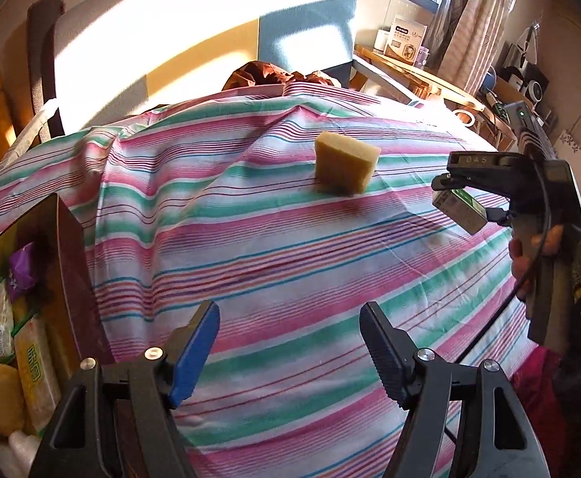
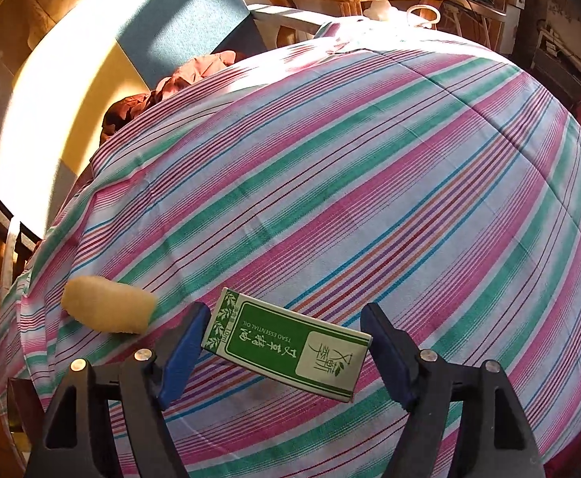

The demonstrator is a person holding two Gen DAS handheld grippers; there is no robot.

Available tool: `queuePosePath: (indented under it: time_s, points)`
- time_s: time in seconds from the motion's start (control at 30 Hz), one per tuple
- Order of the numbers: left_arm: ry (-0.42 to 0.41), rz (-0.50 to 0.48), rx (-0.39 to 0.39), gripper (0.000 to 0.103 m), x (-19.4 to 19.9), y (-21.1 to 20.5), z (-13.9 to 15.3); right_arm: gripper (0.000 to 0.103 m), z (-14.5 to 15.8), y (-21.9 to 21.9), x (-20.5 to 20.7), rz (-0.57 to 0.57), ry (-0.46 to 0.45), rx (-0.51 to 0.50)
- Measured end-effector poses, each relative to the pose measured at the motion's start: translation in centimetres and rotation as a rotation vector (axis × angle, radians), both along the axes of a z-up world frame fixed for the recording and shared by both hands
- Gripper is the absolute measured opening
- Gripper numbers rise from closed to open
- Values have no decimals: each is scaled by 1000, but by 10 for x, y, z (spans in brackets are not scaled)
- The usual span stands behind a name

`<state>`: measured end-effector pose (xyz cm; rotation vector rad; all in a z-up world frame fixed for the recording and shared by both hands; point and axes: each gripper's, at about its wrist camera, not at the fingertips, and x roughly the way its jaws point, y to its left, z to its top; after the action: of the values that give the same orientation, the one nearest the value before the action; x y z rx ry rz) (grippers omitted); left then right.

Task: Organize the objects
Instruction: 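Grasp the yellow sponge with the left tool while the right tool lifts the green box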

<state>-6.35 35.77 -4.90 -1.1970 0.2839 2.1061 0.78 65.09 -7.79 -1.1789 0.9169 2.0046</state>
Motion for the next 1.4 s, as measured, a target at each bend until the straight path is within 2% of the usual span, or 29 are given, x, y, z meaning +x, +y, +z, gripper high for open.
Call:
queuePosePath:
  time_s: [0.07, 0.13, 0.23, 0.33, 0.43, 0.5, 0.8, 0.83, 0.87, 0.93, 1.13, 1.23, 1.4]
  points:
    - [-16, 7, 9, 74, -11, 13, -1, 79, 1, 1, 2, -3, 17, -20]
    - [12, -7, 1, 75, -17, 30, -1, 79, 5, 0, 4, -6, 39, -22]
    - [71, -85, 0, 88, -25, 59, -4, 79, 9, 1, 6, -7, 66, -36]
    - [135, -159, -32, 95, -36, 88, -6, 79, 9, 2, 8, -9, 78, -52]
    - [188, -222, -55, 96, -45, 115, -8, 79, 7, 5, 7, -5, 85, -70]
    - [188, -242, -62, 96, -55, 129, -12, 79, 8, 4, 6, -2, 93, -78]
    - [198, -262, -91, 96, -82, 169, -34, 79, 10, 3, 4, 0, 104, -85]
    - [192, -254, -90, 93, -86, 170, -36, 79, 9, 2, 3, 2, 97, -78]
    - [170, -255, -76, 87, -89, 171, -37, 79, 8, 2, 1, 5, 87, -69]
    - [116, -260, -33, 65, -89, 166, -36, 79, 6, 1, -1, 14, 66, -56]
    - [139, -199, -1, 62, -60, 127, -24, 79, 2, -6, -11, 76, 37, -19]
    - [144, -138, -41, 62, -45, 104, -22, 79, -4, -12, -18, 123, 25, -27]
    - [158, -93, -44, 62, -15, 65, -18, 79, -6, -28, -29, 220, 6, 15]
